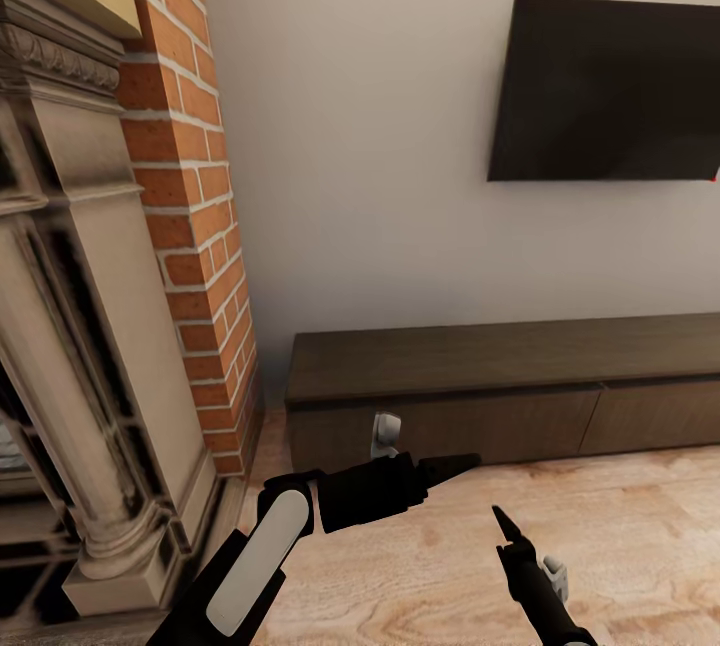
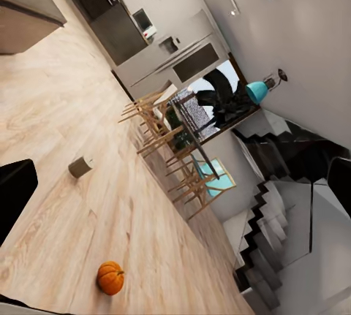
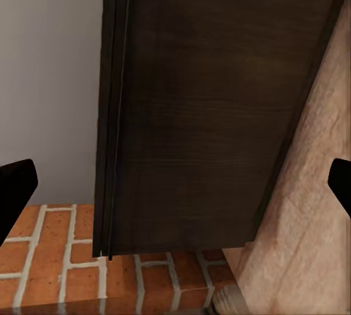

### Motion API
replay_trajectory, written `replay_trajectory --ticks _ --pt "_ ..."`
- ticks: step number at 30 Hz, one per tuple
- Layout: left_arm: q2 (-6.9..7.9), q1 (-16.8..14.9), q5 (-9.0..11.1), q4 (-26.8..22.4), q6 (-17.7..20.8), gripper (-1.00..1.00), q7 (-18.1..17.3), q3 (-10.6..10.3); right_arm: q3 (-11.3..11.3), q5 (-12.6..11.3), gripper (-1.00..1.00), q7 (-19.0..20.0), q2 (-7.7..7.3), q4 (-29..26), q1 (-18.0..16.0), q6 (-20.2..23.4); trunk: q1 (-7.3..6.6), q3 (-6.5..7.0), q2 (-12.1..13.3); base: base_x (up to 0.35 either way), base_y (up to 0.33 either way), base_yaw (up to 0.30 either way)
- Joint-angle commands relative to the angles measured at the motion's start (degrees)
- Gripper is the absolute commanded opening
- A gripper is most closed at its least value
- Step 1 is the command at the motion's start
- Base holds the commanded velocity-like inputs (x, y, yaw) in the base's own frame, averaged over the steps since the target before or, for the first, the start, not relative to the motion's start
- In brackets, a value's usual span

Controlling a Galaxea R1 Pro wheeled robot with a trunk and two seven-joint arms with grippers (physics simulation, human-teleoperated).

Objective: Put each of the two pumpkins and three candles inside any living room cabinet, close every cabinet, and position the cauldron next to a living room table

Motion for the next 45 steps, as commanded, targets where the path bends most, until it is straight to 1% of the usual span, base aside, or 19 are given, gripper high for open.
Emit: replay_trajectory --ticks 1,4,18,28,45 --pt "-0.02 0.0 0.2 0.0 0.3 1.0 0.0 0.1 -0.1 -0.5 1.0 0.2 0.0 0.0 0.0 0.5 0.21 -0.24 -0.4 0.0 0.0 0.0" --pt "-0.02 0.0 0.2 0.0 0.3 1.0 0.0 0.0 -0.1 -0.5 1.0 0.3 0.0 0.0 0.0 0.4 0.29 -0.9 -0.5 0.0 0.0 0.0" --pt "-0.08 0.1 0.1 0.0 0.2 1.0 0.2 0.0 -0.1 -0.5 1.0 0.3 0.0 0.0 0.0 0.4 0.29 -0.9 -0.5 0.028 -0.016 0.0" --pt "-0.11 0.1 0.1 0.0 0.2 1.0 0.2 0.0 -0.1 -0.5 1.0 0.4 0.0 0.0 0.0 -0.1 0.29 -0.89 -0.5 0.165 -0.181 0.0" --pt "-0.11 0.1 0.1 0.0 0.2 1.0 0.2 0.0 -0.1 -0.4 1.0 0.3 0.0 0.0 0.0 -0.7 0.29 -0.07 -0.5 0.272 -0.021 0.0"
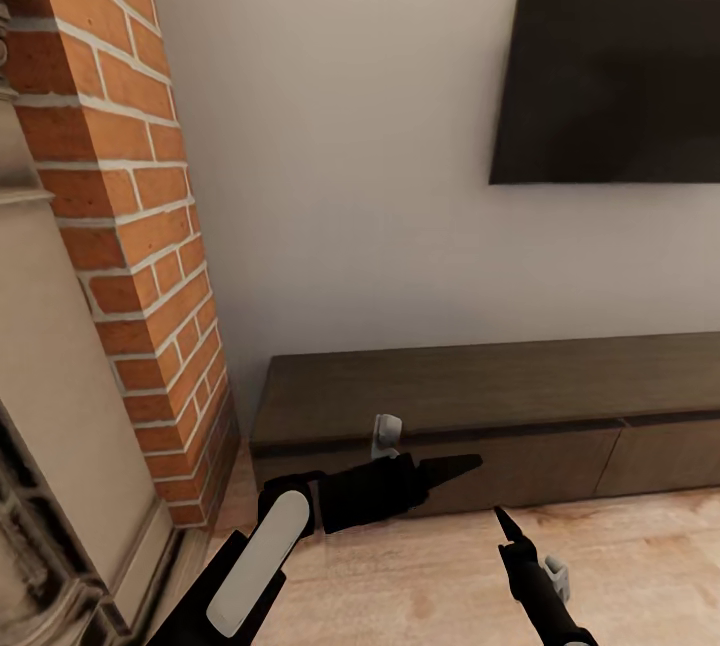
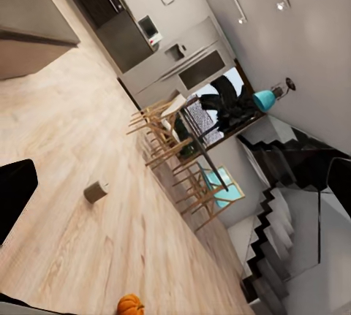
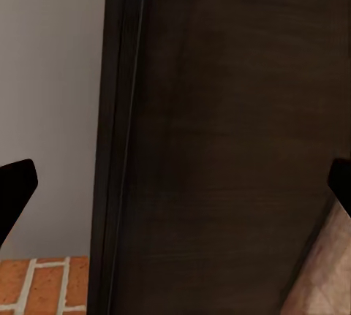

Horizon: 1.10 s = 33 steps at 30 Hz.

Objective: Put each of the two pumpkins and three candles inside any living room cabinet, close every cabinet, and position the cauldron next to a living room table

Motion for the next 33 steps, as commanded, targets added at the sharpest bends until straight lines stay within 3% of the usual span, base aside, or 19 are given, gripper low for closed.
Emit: replay_trajectory --ticks 1,14,33 --pt "-0.02 0.0 0.2 0.0 0.3 1.0 0.0 0.0 -0.1 -0.4 1.0 0.2 0.0 0.0 0.0 0.4 0.01 -0.04 0.0 0.215 -0.089 0.0" --pt "-0.02 0.0 0.2 0.0 0.3 1.0 0.0 0.0 -0.1 -0.4 1.0 0.2 0.0 0.0 0.0 0.4 0.01 -0.01 0.0 0.252 -0.058 0.0" --pt "-0.02 0.0 0.2 0.0 0.3 1.0 0.0 -0.1 -0.1 -0.4 1.0 0.2 0.03 0.0 0.0 0.3 0.01 0.23 0.0 0.016 0.0 0.0"
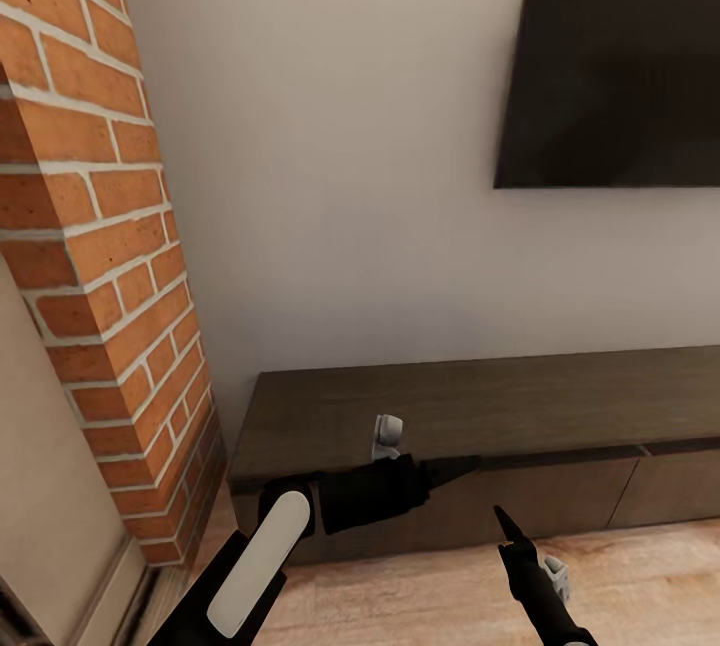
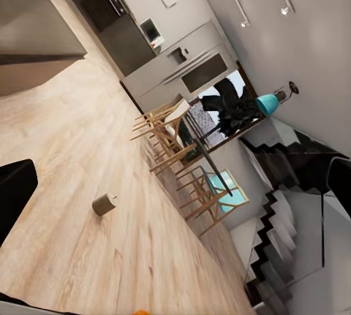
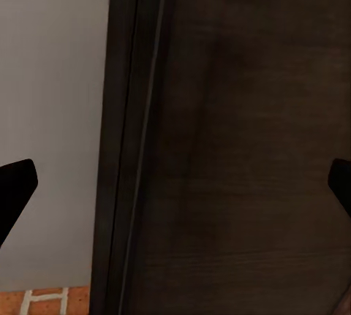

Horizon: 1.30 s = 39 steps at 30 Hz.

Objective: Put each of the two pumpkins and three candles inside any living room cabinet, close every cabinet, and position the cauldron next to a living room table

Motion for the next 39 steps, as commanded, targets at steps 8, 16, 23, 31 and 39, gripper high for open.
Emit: replay_trajectory --ticks 8,16,23,31,39 --pt "-0.02 0.0 0.2 0.0 0.3 1.0 -0.1 0.0 -0.1 -0.4 1.0 0.2 -0.03 0.1 0.0 0.4 -0.01 -0.03 0.0 0.0 0.0 0.0" --pt "-0.02 0.0 0.2 0.0 0.3 1.0 -0.1 0.0 -0.1 -0.4 1.0 -0.4 0.01 0.1 0.0 0.4 -0.01 -0.03 0.0 0.0 0.0 0.0" --pt "-0.02 0.0 0.2 0.0 0.3 1.0 -0.1 0.0 -0.1 -0.3 1.0 -0.4 0.14 0.1 0.0 -1.2 -0.01 -0.03 0.0 0.01 0.0 0.0" --pt "-0.02 0.0 0.2 0.1 0.3 1.0 -0.1 0.0 0.0 -0.3 1.0 -0.5 0.25 0.1 0.0 -1.6 -0.01 -0.03 0.0 0.14 0.0 0.0" --pt "-0.02 0.0 0.2 0.0 0.3 1.0 -0.1 -0.3 0.0 -0.1 1.0 -0.7 0.36 0.2 0.0 -5.4 -0.01 -0.03 0.0 0.016 0.0 0.0"
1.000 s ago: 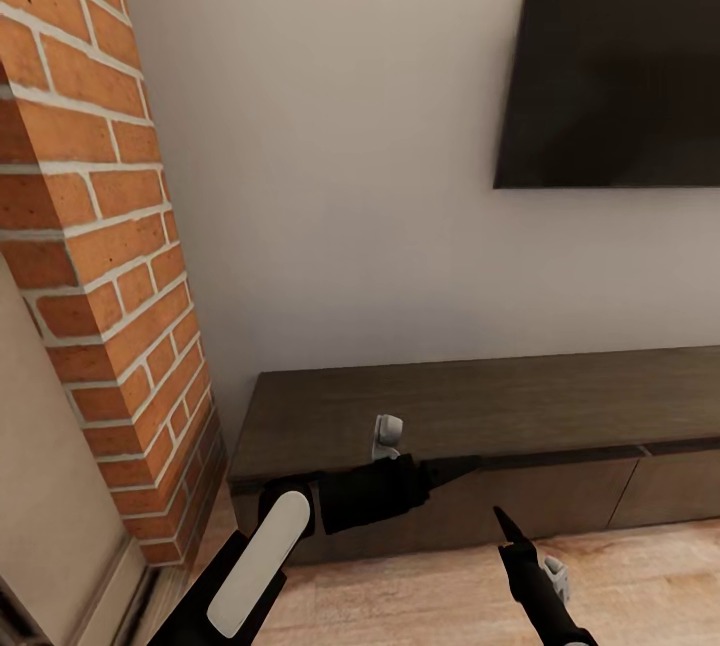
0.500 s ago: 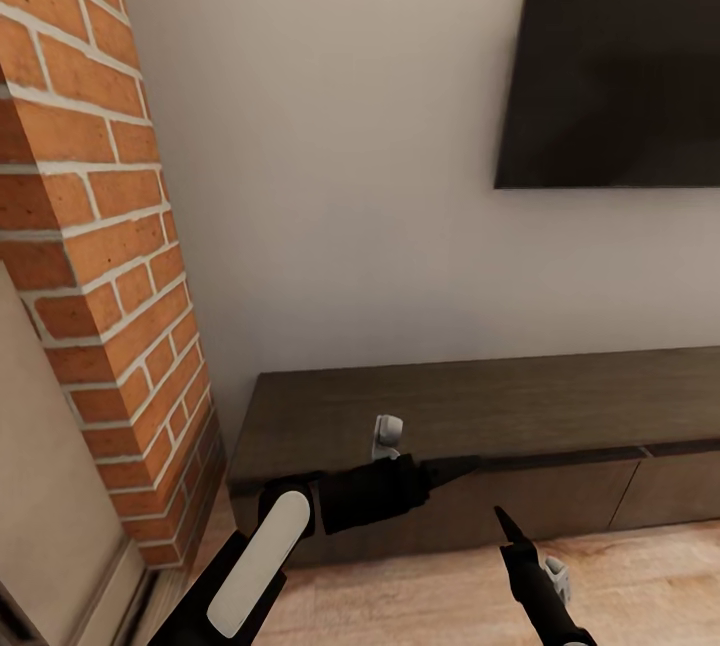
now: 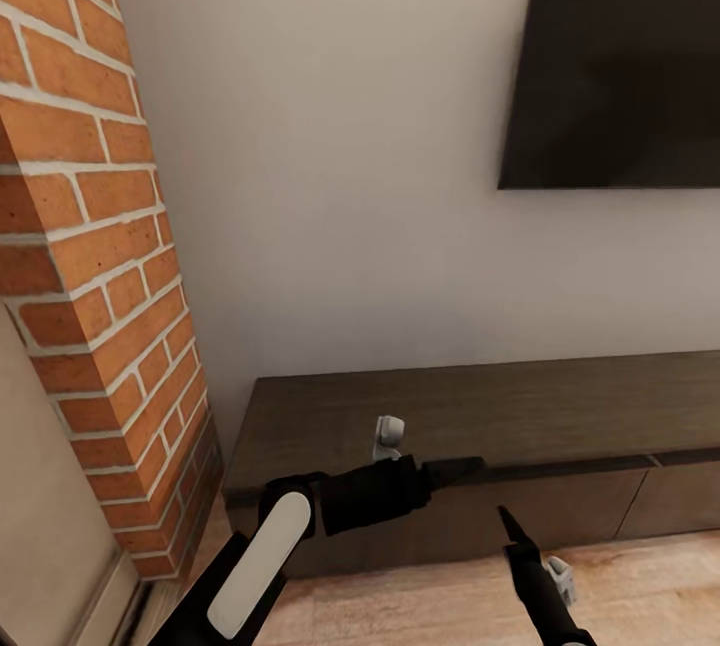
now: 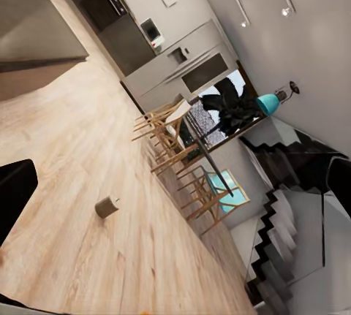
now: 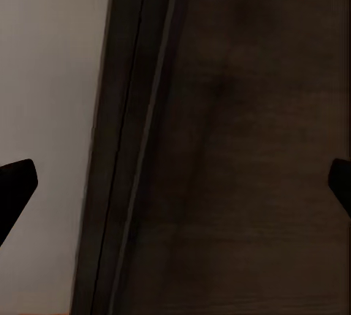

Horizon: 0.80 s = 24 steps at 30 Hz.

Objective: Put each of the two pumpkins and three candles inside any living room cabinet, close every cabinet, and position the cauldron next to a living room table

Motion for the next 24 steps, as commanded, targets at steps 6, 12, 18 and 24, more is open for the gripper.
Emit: replay_trajectory --ticks 6,12,18,24 --pt "-0.05 0.0 0.2 -3.1 0.4 1.0 -0.1 -3.1 0.1 -0.2 1.0 -0.9 0.01 0.1 0.0 -2.9 -0.01 -0.06 0.0 0.001 0.0 0.0" --pt "-0.19 0.0 1.2 -5.4 3.1 1.0 -0.1 -4.8 0.1 0.0 1.0 -2.2 -0.27 -0.1 0.0 -3.1 -0.01 -0.06 0.0 0.0 0.0 0.0" --pt "-0.18 0.0 5.7 -5.8 7.7 1.0 0.0 -4.8 0.4 0.1 1.0 -2.8 -0.39 -0.1 0.0 -2.7 -0.01 -0.06 0.0 0.0 0.0 0.0" --pt "-0.04 -0.1 6.6 -6.0 8.2 1.0 0.0 -4.4 0.3 -0.4 1.0 -2.6 -0.28 -0.1 0.0 -2.3 -0.01 -0.06 0.0 0.0 0.0 0.0"
